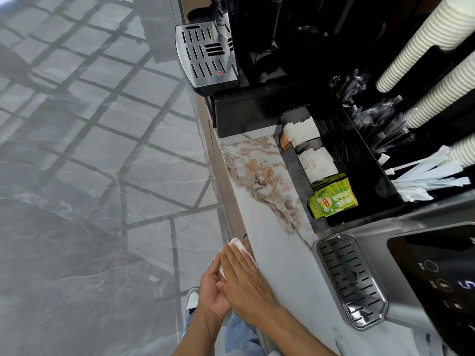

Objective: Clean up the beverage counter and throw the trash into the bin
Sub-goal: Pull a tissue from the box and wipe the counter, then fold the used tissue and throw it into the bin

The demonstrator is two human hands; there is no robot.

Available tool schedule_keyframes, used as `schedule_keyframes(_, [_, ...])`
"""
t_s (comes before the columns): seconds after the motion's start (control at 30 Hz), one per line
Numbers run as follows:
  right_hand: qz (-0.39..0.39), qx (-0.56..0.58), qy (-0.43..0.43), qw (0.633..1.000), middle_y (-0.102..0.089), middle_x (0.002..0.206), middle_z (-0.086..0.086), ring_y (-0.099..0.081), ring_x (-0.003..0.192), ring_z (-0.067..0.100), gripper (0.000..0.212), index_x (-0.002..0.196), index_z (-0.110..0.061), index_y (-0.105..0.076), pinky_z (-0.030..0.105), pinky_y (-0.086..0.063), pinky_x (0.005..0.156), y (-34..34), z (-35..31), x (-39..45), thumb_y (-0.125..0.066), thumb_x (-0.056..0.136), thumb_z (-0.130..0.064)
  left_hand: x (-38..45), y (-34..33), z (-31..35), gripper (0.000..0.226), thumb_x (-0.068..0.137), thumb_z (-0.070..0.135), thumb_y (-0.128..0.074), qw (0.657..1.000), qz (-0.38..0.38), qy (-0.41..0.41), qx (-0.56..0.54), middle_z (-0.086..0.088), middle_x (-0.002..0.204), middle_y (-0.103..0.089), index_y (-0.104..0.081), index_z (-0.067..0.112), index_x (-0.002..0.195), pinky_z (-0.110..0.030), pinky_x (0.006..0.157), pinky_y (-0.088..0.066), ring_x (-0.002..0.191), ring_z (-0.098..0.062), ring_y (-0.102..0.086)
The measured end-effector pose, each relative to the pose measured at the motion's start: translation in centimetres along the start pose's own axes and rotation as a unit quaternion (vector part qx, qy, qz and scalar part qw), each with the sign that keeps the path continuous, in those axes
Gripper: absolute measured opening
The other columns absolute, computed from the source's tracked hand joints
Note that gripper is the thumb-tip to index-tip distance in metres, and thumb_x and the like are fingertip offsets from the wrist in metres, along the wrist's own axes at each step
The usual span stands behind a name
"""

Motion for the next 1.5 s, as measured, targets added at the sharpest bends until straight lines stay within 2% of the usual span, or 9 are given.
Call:
schedule_keyframes(0.1, [-0.033,-0.007,0.012,0.999,-0.045,0.149,0.010,-0.039,0.140,0.021,0.066,0.138,-0.004,-0.052,0.041,-0.009,0.114,1.5,-0.8,-0.4,-0.065,0.083,-0.039,-2.2,-2.4,0.0,0.055,0.096,0.031,-0.055,0.996,-0.088,0.008,-0.012,-0.017,0.146,-0.052,-0.048,0.000,0.142,-0.043,0.113,-0.039,0.135,-0.028,-0.050])
schedule_keyframes(0.3, [-0.064,0.258,-0.044,0.963,0.017,0.161,-0.015,0.020,0.145,-0.002,0.070,0.154,-0.027,0.006,0.024,0.002,0.120,5.0,-0.5,-1.6,-0.026,0.099,-0.056,-5.2,-4.7,0.5,0.047,0.097,0.021,-0.052,0.989,-0.071,-0.005,0.131,-0.014,0.148,-0.052,-0.051,0.005,0.141,-0.039,0.119,-0.030,0.138,-0.025,-0.047])
schedule_keyframes(0.5, [0.081,0.469,-0.194,0.858,-0.038,0.152,-0.022,-0.031,0.140,-0.004,0.056,0.146,-0.052,-0.024,0.022,-0.031,0.112,9.8,1.6,-5.8,-0.032,0.092,-0.066,-7.9,-7.7,-1.3,0.048,0.085,-0.007,-0.063,0.962,-0.140,0.060,0.225,-0.030,0.130,-0.061,-0.056,-0.006,0.132,-0.050,0.079,-0.061,0.111,-0.041,-0.066])
schedule_keyframes(0.63, [0.261,0.541,-0.291,0.745,-0.064,0.126,-0.019,-0.057,0.119,-0.002,0.035,0.128,-0.043,-0.056,0.019,-0.045,0.095,12.6,4.0,-10.7,-0.048,0.094,-0.050,-8.7,-9.3,-3.4,0.066,0.069,-0.005,-0.078,0.936,-0.171,0.120,0.282,-0.033,0.131,-0.059,-0.054,-0.010,0.130,-0.056,0.100,-0.048,0.121,-0.043,-0.059])
schedule_keyframes(0.7, [0.309,0.521,-0.337,0.721,-0.070,0.117,-0.011,-0.063,0.111,0.005,0.025,0.118,-0.035,-0.064,0.022,-0.048,0.091,13.4,5.0,-13.3,-0.053,0.096,-0.040,-9.1,-9.6,-5.0,0.066,0.061,-0.004,-0.086,0.921,-0.176,0.140,0.319,-0.034,0.122,-0.064,-0.061,-0.010,0.123,-0.054,0.088,-0.056,0.109,-0.043,-0.066])
schedule_keyframes(0.83, [0.326,0.515,-0.384,0.694,-0.069,0.082,-0.013,-0.061,0.078,0.008,0.017,0.087,-0.021,-0.071,0.022,-0.047,0.072,14.1,5.4,-17.9,-0.059,0.096,-0.027,-11.1,-10.8,-9.5,0.055,0.060,0.002,-0.089,0.873,-0.206,0.181,0.403,-0.033,0.114,-0.069,-0.070,-0.007,0.111,-0.047,0.072,-0.061,0.100,-0.043,-0.070])
schedule_keyframes(0.97, [0.327,0.519,-0.407,0.677,-0.037,0.057,-0.016,-0.036,0.054,0.003,0.041,0.057,-0.024,-0.043,0.013,-0.028,0.048,14.4,5.6,-21.3,-0.062,0.094,-0.026,-12.0,-11.4,-13.2,0.044,0.068,0.006,-0.083,0.840,-0.220,0.208,0.449,-0.033,0.110,-0.070,-0.071,-0.006,0.109,-0.045,0.069,-0.062,0.098,-0.042,-0.071])
schedule_keyframes(1.17, [0.388,0.544,-0.435,0.603,-0.039,0.065,0.006,-0.039,0.064,0.017,0.028,0.067,-0.012,-0.049,0.032,-0.032,0.056,14.9,7.4,-28.2,-0.064,0.092,-0.013,-12.9,-11.6,-19.9,0.048,0.074,0.011,-0.083,0.786,-0.238,0.251,0.513,-0.035,0.122,-0.064,-0.068,-0.004,0.117,-0.052,0.076,-0.060,0.104,-0.044,-0.068])
schedule_keyframes(1.5, [0.454,0.550,-0.435,0.549,-0.074,0.071,-0.001,-0.066,0.064,0.008,0.014,0.083,-0.011,-0.075,0.018,-0.048,0.053,16.7,11.8,-37.5,-0.064,0.091,-0.008,-13.8,-11.6,-30.9,0.038,0.078,0.019,-0.082,0.711,-0.232,0.240,0.618,-0.023,0.117,-0.072,-0.073,0.010,0.114,-0.041,0.076,-0.060,0.102,-0.032,-0.072])
Point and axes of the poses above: each hand's wrist, its own x-axis towards the middle knuckle, its own y-axis out of the back of the hand, z = x × y, the point moved 7 cm from there along x, towards the middle knuckle
